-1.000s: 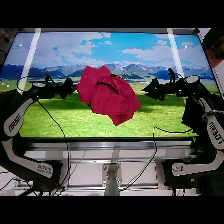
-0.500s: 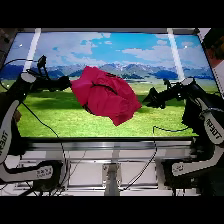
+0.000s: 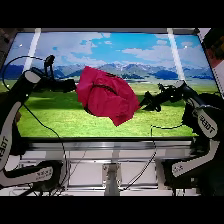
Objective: Fold the clothes and pants, and hang the long-sleeved shirts on hangers.
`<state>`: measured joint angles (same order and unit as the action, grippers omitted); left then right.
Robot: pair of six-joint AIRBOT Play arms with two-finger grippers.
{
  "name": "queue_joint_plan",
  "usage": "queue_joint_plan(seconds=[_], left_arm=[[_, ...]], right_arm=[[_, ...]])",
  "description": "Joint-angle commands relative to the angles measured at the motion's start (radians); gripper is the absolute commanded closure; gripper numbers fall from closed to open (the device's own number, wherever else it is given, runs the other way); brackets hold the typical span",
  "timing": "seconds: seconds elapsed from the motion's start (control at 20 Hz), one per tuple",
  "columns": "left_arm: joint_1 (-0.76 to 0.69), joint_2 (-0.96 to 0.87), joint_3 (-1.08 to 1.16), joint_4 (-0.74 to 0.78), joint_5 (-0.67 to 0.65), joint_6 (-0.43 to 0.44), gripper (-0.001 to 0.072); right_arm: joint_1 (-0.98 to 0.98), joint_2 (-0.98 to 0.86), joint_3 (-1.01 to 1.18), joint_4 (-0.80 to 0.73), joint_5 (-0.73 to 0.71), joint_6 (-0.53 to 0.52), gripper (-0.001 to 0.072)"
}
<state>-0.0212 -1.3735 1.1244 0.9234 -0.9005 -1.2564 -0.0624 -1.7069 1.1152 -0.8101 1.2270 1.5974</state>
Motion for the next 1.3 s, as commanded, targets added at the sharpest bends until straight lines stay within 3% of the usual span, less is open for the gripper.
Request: queue_joint_plan(seconds=[0.0, 0.2, 0.25, 0.3, 0.35, 0.65, 1.15, 1.2, 1.25], left_arm=[[-0.029, 0.002, 0.0, 0.005, -0.006, 0.0, 0.0699], [-0.034, 0.002, 0.0, 0.005, -0.011, 0.0, 0.07], [-0.034, 0.002, 0.0, 0.005, -0.017, 0.0, 0.07], [-0.034, 0.002, 0.0, 0.006, -0.027, 0.0, 0.07], [-0.034, 0.002, 0.0, 0.024, -0.038, 0.001, 0.07], [-0.035, 0.01, -0.007, 0.197, -0.207, 0.0, 0.07], [-0.066, 0.043, -0.053, 0.282, -0.324, 0.007, 0.0701], [-0.074, 0.043, -0.058, 0.288, -0.323, 0.007, 0.0701], [-0.082, 0.043, -0.064, 0.288, -0.323, 0.007, 0.07]], right_arm=[[0.034, -0.013, 0.0, 0.003, -0.096, 0.018, 0.0367], [0.045, -0.013, 0.003, 0.011, -0.173, 0.018, 0.0389], [0.045, -0.013, 0.003, 0.018, -0.178, 0.018, 0.0479], [0.044, -0.013, 0.003, 0.018, -0.185, 0.018, 0.0667], [0.044, -0.013, 0.003, 0.018, -0.193, 0.018, 0.0697], [-0.011, -0.014, 0.139, -0.032, -0.233, 0.034, 0.07], [-0.101, -0.014, 0.268, -0.065, -0.37, 0.062, 0.0698], [-0.101, -0.014, 0.282, -0.068, -0.388, 0.061, 0.0664], [-0.101, -0.014, 0.293, -0.071, -0.404, 0.059, 0.0515]])
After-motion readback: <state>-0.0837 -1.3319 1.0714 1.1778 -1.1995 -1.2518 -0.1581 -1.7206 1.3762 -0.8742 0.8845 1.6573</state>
